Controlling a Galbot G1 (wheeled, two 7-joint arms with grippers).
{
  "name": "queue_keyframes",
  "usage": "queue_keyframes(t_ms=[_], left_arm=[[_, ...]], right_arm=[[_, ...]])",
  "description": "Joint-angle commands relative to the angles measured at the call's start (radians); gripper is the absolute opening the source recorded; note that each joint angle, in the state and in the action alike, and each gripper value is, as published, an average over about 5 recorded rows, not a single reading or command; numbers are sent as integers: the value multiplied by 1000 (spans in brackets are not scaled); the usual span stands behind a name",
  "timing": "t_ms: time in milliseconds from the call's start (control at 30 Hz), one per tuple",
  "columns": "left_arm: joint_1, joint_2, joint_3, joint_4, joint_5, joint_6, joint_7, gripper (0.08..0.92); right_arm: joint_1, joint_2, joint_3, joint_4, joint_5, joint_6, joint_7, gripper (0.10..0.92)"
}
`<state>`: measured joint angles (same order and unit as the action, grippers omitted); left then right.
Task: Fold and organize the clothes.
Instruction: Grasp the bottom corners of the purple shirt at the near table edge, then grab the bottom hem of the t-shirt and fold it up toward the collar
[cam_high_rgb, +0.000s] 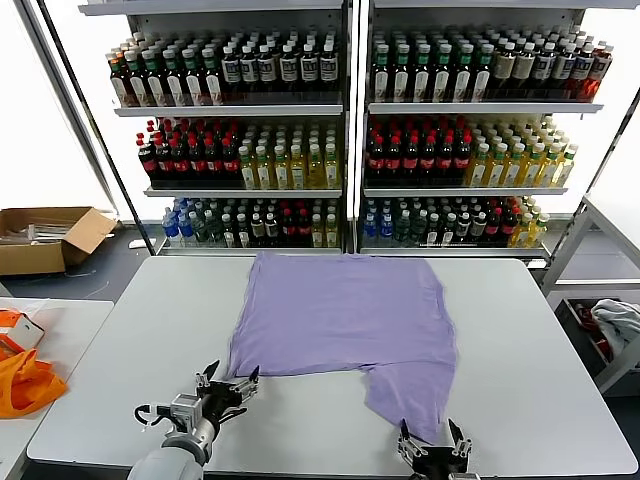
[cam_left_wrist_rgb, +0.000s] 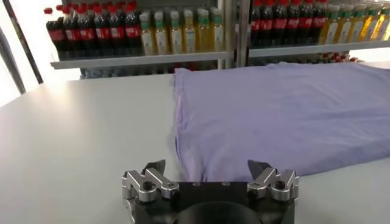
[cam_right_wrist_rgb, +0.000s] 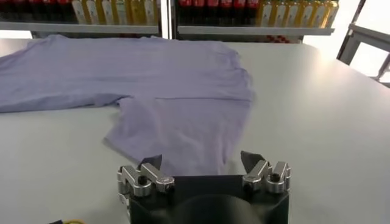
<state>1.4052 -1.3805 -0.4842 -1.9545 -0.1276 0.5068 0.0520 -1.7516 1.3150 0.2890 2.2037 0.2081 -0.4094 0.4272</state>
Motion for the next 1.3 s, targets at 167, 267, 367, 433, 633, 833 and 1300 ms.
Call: queue_keyframes(t_ms=[167, 267, 367, 433, 633, 833, 1300], left_arm=[[2, 4, 1, 17, 1, 3, 8, 675], [3, 4, 1, 21, 1, 3, 10, 589], [4, 3, 3, 25, 1, 3, 12, 502], [3, 2, 3, 28, 1, 4, 12, 441], [-2, 0, 7, 36, 2, -3, 10, 277], [-14, -1, 12, 33, 12, -30, 10, 124], [-70, -10, 18, 2, -1, -98, -3, 87]], right_arm=[[-5, 1, -3, -12, -1, 8, 1, 672], [-6, 2, -4, -19, -1, 16, -1, 586], [-7, 2, -2, -26, -1, 27, -2, 499], [-7, 2, 0, -31, 0, 34, -2, 438], [-1, 1, 8, -43, 3, 55, -4, 274], [14, 0, 24, -36, 2, 86, -23, 126], [105, 7, 102, 4, -25, 199, -140, 107]])
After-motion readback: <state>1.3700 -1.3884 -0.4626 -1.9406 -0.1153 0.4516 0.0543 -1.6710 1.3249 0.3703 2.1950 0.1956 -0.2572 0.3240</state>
